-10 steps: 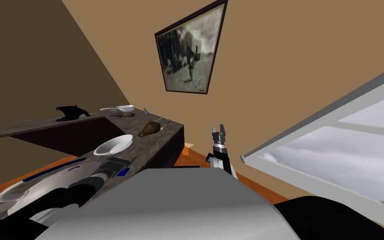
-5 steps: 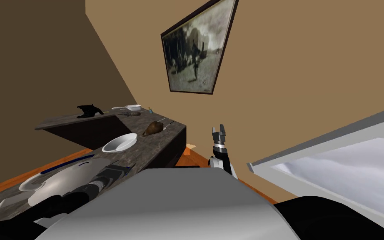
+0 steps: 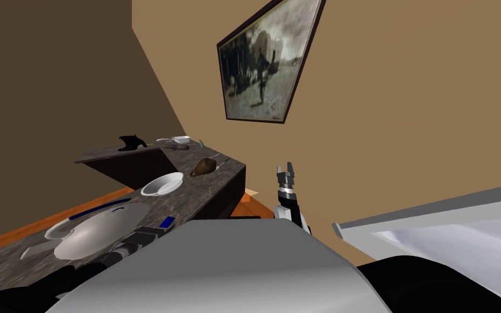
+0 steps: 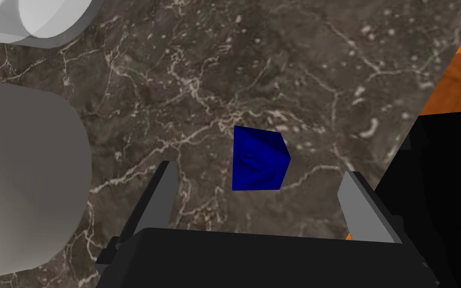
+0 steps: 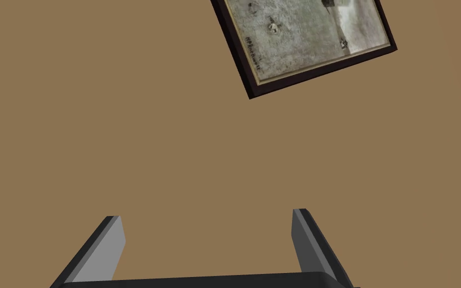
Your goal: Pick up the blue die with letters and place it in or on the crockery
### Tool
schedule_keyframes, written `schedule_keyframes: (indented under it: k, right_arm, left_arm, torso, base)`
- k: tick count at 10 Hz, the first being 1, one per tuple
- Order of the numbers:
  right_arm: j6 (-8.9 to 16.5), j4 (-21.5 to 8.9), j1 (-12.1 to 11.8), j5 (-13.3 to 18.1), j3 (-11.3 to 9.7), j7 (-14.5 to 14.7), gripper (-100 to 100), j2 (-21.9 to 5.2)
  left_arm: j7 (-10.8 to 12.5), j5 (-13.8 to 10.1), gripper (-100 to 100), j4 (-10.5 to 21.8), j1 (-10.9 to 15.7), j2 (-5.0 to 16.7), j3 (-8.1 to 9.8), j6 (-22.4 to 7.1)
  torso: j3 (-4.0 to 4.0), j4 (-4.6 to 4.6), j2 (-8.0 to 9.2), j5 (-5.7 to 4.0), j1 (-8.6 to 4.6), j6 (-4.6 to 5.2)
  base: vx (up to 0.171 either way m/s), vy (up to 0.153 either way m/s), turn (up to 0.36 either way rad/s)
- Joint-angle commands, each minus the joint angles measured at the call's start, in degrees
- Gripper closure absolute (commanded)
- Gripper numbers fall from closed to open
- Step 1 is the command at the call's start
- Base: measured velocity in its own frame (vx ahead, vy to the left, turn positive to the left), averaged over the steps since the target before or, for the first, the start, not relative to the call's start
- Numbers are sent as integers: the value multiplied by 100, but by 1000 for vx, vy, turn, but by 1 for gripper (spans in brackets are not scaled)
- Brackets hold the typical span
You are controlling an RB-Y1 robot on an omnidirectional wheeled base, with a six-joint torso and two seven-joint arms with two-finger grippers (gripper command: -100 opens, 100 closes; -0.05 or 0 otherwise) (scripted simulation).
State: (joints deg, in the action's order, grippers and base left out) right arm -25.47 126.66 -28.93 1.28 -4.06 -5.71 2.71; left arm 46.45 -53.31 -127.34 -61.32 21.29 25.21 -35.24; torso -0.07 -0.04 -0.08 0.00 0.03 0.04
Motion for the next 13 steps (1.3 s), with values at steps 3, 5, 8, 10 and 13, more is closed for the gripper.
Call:
schedule_keyframes:
  k: [3,5,8,10,13]
  right_arm:
    - [0,0,1,0,0,0,0,0]
    - [0,0,2,0,-1,0,0,0]
    - [0,0,2,0,-1,0,0,0]
    - [0,0,2,0,-1,0,0,0]
    - [0,0,0,0,0,0,0,0]
  left_arm:
    - [62,19,-100,186,140,22,63,-40]
    - [115,46,-100,359,282,40,126,-63]
    - [223,98,-100,706,566,76,253,-110]
    - [246,122,-100,775,633,76,278,-123]
    - [260,127,100,788,647,77,295,-117]
  torso:
    - [6,3,10,1,6,1]
    - [15,6,26,0,-1,4]
    - [20,8,34,-2,-7,2]
    - [17,7,29,-1,-4,3]
    - [7,1,14,10,7,4]
  base:
    - [-7,-11,-35]
    - [-47,-31,-137]
    - [-54,-40,-136]
    - [-31,-27,-91]
    - [0,0,0]
